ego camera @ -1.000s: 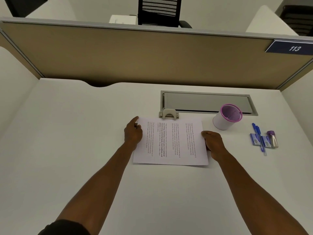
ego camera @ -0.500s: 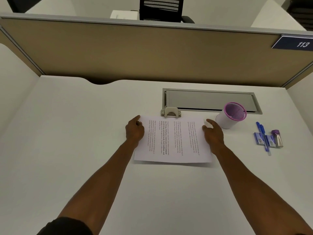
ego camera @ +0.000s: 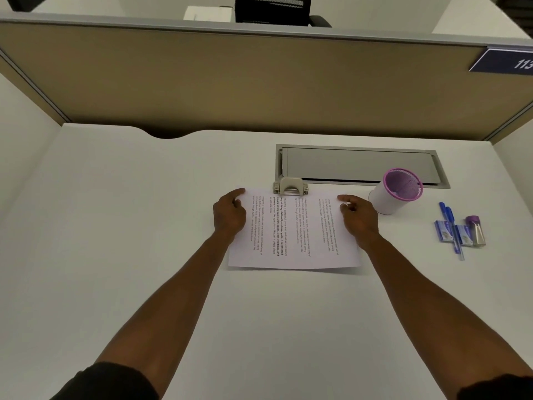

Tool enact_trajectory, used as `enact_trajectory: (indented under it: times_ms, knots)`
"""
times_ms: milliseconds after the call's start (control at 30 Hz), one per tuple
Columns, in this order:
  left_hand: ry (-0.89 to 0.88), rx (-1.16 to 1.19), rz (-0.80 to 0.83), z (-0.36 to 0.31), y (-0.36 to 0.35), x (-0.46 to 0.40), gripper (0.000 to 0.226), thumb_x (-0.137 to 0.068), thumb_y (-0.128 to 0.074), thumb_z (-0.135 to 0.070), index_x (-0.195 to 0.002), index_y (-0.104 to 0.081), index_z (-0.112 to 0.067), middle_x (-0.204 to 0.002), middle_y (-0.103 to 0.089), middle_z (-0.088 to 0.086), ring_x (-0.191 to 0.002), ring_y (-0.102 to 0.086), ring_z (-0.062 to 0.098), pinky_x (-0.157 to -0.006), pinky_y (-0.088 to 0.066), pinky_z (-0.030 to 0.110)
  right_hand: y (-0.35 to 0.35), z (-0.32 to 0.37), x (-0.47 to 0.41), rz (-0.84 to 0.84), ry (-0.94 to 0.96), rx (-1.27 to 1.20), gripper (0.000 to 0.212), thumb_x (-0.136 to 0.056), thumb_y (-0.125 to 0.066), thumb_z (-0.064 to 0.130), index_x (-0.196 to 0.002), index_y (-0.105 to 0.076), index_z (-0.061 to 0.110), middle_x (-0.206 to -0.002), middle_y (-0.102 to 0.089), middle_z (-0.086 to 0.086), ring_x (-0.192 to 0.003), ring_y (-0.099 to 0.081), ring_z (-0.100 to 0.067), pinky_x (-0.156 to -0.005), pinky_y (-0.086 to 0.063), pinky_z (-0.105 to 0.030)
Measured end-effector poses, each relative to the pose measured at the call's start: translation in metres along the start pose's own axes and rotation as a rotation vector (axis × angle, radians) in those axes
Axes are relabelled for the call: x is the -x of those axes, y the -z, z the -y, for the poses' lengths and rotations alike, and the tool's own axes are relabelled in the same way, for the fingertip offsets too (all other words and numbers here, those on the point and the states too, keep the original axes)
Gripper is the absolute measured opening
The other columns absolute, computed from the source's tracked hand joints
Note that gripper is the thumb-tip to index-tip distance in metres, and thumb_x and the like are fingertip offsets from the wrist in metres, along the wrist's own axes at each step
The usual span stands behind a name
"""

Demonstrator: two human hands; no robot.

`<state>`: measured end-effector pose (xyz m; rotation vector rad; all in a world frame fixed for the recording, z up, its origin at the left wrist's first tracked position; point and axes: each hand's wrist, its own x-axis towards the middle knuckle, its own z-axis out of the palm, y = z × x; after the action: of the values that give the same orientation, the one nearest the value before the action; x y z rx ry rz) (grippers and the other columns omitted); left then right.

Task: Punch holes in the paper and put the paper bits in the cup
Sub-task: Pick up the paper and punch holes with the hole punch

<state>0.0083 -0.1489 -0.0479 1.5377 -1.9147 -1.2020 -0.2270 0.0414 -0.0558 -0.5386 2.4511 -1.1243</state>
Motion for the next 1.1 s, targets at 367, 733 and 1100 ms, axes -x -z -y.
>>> enact_trajectory:
  times_ms: [367, 733, 1100]
  knots:
    - [-0.108, -0.094, -0.025, 0.002, -0.006, 0.005, 0.041, -0.097, -0.058, -0.015, -0.138, -0.056, -0.015, -0.135, -0.055, 0.012, -0.127, -0.052, 0.027, -0.11, -0.039, 0.032, 0.003, 0.004, 0.005, -0.012, 0.101, 0.118, 0.025, -0.092, -0.064, 0.016, -0.116, -0.068, 0.018, -0.109, -0.069, -0.006, -0.086, -0.06, -0.016, -0.085, -0.048, -0.027]
    - [-0.364, -0.32, 0.098, -0.007, -0.013, -0.014, 0.047, -0.101, -0.05, -0.024, -0.147, -0.045, -0.015, -0.157, -0.039, 0.006, -0.15, -0.024, 0.024, -0.124, -0.02, 0.04, -0.006, 0.019, 0.012, -0.146, 0.309, 0.345, 0.043, -0.089, -0.065, 0.033, -0.128, -0.06, 0.015, -0.134, -0.056, -0.011, -0.126, -0.05, -0.028, -0.103, -0.043, -0.04]
    - [-0.743, -0.769, 0.393, -0.017, -0.031, -0.072, 0.054, -0.106, -0.024, -0.04, -0.158, -0.015, -0.028, -0.168, -0.004, 0.0, -0.155, 0.003, 0.022, -0.125, -0.004, 0.048, -0.053, 0.068, 0.002, 0.215, 0.734, 0.711, 0.053, -0.103, -0.035, 0.04, -0.151, -0.033, 0.018, -0.16, -0.026, -0.001, -0.149, -0.018, -0.021, -0.12, -0.013, -0.038]
